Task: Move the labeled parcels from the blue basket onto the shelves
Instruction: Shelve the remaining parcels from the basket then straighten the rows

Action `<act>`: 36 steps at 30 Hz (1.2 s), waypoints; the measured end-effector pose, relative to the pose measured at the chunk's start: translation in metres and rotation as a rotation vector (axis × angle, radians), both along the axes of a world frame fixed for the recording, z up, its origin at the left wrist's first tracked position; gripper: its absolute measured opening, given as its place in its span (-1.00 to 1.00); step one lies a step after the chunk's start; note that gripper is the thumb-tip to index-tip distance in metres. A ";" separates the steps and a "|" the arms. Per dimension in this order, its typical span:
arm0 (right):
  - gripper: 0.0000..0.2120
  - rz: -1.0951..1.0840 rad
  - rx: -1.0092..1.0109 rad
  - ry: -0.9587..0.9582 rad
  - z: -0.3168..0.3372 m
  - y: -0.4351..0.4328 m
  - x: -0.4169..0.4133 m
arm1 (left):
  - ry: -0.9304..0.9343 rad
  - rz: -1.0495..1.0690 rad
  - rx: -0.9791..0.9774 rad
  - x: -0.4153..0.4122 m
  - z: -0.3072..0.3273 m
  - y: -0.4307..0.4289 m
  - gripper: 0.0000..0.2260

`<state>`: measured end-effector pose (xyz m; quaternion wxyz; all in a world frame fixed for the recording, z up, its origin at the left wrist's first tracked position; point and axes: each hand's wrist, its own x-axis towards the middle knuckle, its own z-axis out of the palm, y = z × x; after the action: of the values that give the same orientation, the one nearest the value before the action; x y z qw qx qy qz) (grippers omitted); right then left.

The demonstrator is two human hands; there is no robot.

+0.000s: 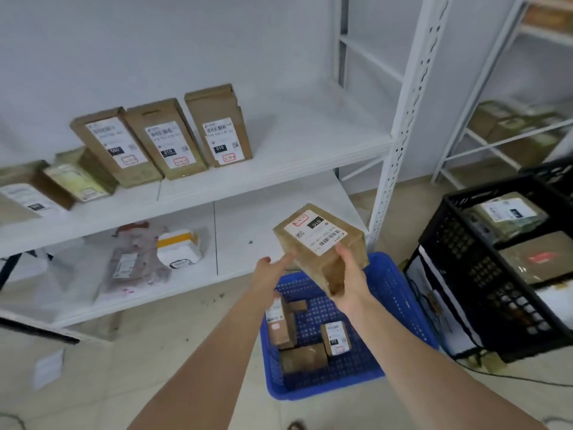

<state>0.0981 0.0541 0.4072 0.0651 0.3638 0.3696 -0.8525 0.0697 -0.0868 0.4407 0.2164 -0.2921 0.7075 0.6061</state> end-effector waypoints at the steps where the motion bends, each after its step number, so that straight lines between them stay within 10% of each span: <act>1: 0.18 0.023 -0.028 0.023 0.012 -0.002 0.006 | -0.017 -0.025 0.059 0.006 0.012 -0.001 -0.15; 13: -0.77 0.427 0.276 0.258 0.143 -0.043 0.013 | 0.321 0.053 -0.134 -0.001 0.148 -0.120 -0.16; 21: -0.54 0.556 0.249 0.329 0.195 -0.137 0.002 | 0.193 -0.367 0.024 0.015 0.182 -0.252 -0.57; 26: -0.07 0.246 0.245 0.268 0.197 -0.188 0.002 | 0.313 -0.179 0.103 0.011 0.189 -0.286 -0.57; 30: 0.10 0.455 0.213 0.314 0.199 -0.238 0.011 | 0.417 -0.046 0.258 0.011 0.200 -0.291 -0.63; 36: -0.61 0.392 0.211 0.449 0.228 -0.265 0.013 | 0.440 -0.153 0.258 0.027 0.222 -0.292 -0.59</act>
<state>0.1111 -0.2110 0.6349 0.1069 0.0931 0.5240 -0.8398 0.0971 -0.3793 0.6627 0.1380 -0.0690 0.6744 0.7220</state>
